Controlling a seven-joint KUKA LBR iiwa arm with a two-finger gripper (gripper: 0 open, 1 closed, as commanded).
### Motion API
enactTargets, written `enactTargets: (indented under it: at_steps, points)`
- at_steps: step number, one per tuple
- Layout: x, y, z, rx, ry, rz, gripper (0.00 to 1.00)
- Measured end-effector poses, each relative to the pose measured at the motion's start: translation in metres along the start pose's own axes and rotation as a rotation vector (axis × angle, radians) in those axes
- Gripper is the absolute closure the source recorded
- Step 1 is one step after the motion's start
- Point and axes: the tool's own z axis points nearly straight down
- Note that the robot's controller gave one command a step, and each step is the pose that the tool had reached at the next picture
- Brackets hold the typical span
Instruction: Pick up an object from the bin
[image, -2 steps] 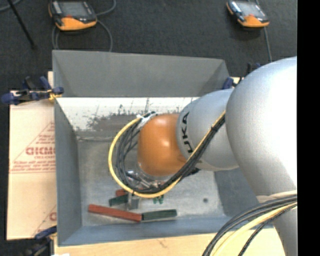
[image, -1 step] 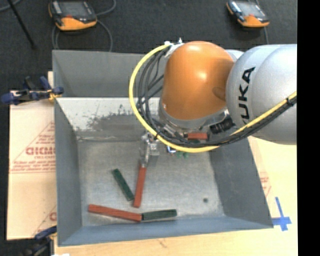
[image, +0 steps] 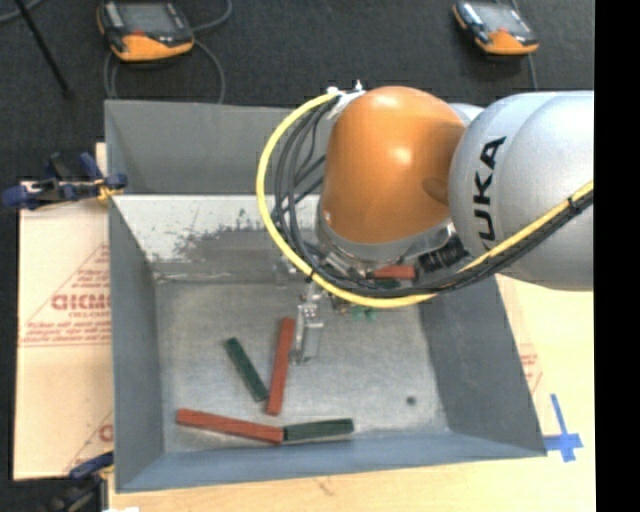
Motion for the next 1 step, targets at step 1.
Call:
enactTargets:
  at_steps: [1]
  points:
    - [-0.0011, 0.0067, 0.0219, 0.002, 0.002, -0.248, 0.00]
